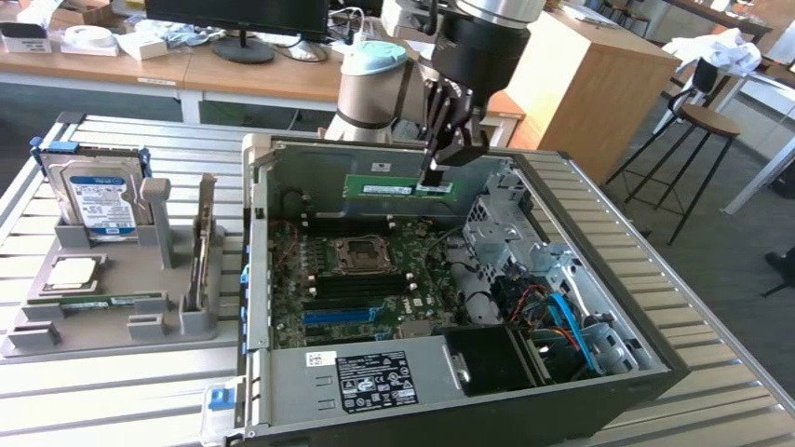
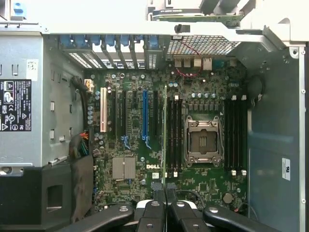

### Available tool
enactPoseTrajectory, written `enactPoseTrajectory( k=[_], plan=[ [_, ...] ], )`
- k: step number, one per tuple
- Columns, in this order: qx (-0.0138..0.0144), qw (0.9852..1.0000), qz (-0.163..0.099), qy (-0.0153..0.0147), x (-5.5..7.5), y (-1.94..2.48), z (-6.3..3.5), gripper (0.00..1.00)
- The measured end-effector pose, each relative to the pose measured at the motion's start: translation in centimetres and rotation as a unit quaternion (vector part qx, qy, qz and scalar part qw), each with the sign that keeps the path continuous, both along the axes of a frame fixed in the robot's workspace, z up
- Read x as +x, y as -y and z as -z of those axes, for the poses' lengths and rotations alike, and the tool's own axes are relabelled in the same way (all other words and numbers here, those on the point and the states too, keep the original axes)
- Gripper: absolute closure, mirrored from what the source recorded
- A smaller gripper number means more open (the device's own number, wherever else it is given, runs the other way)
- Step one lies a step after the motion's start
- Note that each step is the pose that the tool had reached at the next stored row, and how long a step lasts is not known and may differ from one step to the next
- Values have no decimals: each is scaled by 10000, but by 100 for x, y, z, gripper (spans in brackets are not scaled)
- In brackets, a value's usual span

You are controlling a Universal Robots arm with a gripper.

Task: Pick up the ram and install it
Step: 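Pick up the ram and move it above insertion slot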

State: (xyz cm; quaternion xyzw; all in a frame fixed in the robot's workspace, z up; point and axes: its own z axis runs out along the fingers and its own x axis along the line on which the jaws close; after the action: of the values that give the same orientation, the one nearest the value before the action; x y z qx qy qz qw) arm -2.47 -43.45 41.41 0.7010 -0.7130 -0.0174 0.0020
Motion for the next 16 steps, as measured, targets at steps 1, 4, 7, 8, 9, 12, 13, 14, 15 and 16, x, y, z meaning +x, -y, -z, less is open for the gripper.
enactPoseTrajectory(
  k=[1, 4, 7, 8, 9, 12, 13, 14, 15, 16],
  plan=[
    [0, 10000, 0, 0, 0, 0, 9, 89],
    [-1, 10000, 0, 0, 0, 1, 59, 89],
    [-1, 10000, 0, 0, 0, 0, 113, 89],
    [-1, 10000, 0, 0, 0, 1, 130, 89],
    [-1, 10000, 0, 0, 0, 0, 148, 89],
    [-1, 10000, 0, 0, 0, 1, 343, 89],
    [-1, 10000, 0, 0, 0, 0, 420, 89],
    [-1, 10000, 0, 0, 0, 1, 431, 89],
    [-2, 10000, 0, -1, 0, 0, 432, 89],
    [-2, 10000, 0, -1, 0, 0, 432, 89]
  ],
)
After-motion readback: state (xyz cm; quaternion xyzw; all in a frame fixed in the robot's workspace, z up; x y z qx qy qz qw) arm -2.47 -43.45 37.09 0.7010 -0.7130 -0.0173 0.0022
